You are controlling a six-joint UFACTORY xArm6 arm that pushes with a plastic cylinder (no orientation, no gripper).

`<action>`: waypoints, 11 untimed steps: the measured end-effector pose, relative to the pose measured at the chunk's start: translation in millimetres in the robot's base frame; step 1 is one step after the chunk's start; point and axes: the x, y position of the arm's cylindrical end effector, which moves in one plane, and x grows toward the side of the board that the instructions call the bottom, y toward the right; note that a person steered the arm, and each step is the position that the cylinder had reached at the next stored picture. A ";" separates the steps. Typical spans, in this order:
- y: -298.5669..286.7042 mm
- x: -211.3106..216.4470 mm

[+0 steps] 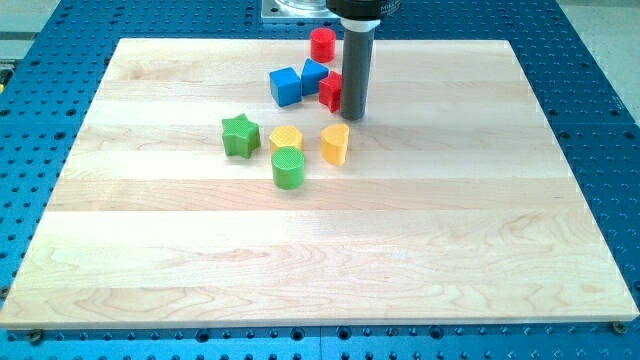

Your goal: Push the red circle to the top of the blue cube

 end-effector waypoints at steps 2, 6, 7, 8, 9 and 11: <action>18.4 -4.5; 32.2 -152.5; -6.6 -151.3; -46.0 -146.4; -68.1 -152.5; -80.8 -128.2</action>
